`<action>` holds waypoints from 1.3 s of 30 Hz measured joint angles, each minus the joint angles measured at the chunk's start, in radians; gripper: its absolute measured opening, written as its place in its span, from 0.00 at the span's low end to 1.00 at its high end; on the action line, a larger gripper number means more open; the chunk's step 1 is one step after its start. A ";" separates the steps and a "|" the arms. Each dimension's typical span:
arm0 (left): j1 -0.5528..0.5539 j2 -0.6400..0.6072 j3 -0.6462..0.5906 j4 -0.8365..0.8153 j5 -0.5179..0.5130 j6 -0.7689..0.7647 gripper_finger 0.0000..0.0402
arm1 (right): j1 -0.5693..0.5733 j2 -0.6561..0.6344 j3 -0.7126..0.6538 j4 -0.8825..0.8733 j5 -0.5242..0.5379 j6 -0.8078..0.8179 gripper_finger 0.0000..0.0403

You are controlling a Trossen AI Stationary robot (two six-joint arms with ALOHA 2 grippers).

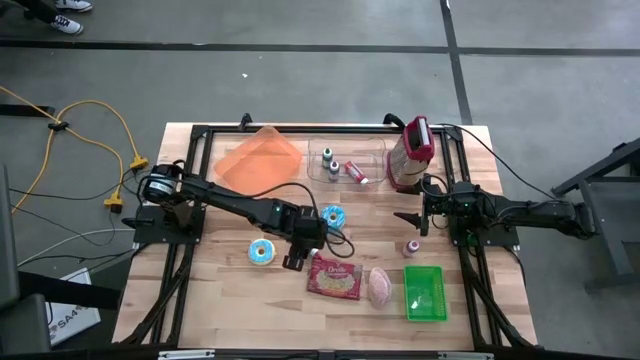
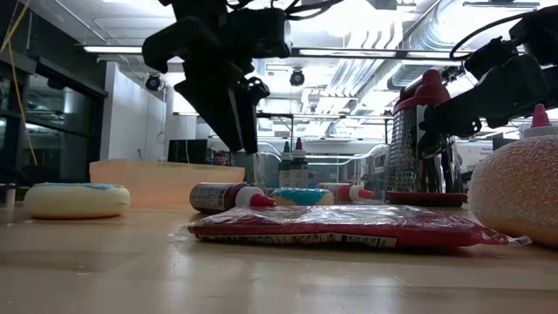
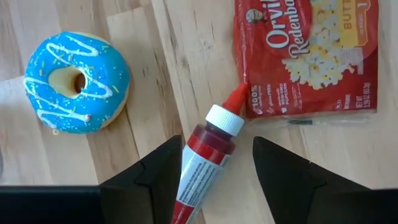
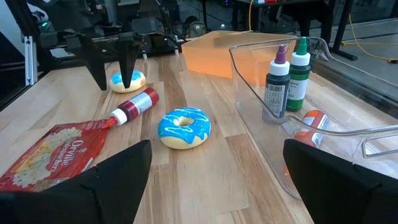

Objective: Pick & Place Food Item
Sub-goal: Put the red food coloring bottle into the transparent bin

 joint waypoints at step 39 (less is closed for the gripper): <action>-0.029 0.123 0.000 0.086 -0.040 0.151 0.62 | 0.000 0.003 0.000 -0.006 0.000 0.000 0.88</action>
